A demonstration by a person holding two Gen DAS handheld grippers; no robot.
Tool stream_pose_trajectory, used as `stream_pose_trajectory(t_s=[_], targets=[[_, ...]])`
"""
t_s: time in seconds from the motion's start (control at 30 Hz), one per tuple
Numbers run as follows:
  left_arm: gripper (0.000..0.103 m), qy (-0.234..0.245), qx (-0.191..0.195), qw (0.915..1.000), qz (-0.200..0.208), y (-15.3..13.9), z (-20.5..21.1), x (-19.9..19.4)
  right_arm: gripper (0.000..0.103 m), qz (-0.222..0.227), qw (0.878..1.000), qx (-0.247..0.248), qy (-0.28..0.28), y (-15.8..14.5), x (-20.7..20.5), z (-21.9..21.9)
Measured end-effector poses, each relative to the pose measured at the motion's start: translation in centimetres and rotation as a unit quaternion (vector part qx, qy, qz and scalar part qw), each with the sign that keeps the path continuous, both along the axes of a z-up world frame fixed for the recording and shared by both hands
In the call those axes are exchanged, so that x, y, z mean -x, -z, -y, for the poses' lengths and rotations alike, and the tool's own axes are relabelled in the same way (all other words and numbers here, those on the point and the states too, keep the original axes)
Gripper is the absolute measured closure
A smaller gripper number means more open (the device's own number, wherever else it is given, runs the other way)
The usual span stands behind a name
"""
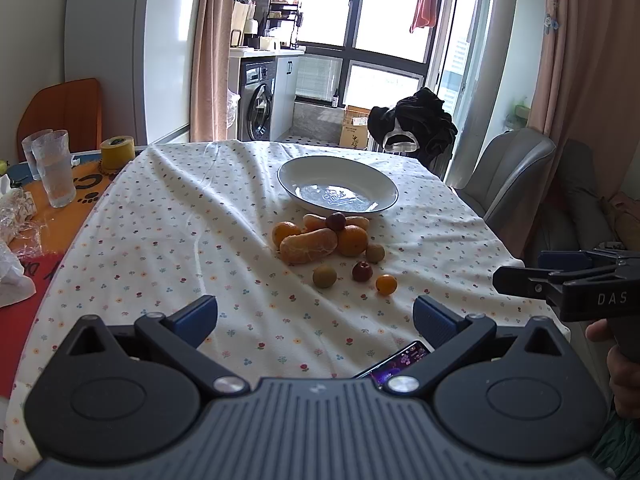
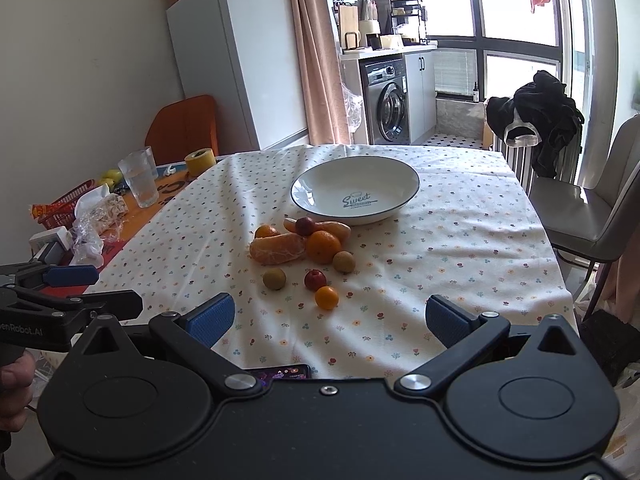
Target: Organize fruits
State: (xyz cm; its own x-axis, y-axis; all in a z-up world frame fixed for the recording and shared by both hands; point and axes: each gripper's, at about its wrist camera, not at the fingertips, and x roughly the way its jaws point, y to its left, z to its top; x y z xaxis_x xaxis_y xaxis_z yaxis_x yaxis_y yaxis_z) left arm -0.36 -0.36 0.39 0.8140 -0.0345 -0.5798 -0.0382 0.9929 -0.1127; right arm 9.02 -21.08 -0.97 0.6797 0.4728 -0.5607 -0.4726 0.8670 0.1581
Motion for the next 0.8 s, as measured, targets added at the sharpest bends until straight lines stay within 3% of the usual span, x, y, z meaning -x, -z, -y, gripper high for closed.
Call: stream_pose_trajectory(t_s=[0.8], targets=[[0.0,0.008,0.008,0.9999,0.01,-0.28,-0.24,0.28,0.0,0.001,1.0,0.0,-0.003,0.13,0.02,-0.1]])
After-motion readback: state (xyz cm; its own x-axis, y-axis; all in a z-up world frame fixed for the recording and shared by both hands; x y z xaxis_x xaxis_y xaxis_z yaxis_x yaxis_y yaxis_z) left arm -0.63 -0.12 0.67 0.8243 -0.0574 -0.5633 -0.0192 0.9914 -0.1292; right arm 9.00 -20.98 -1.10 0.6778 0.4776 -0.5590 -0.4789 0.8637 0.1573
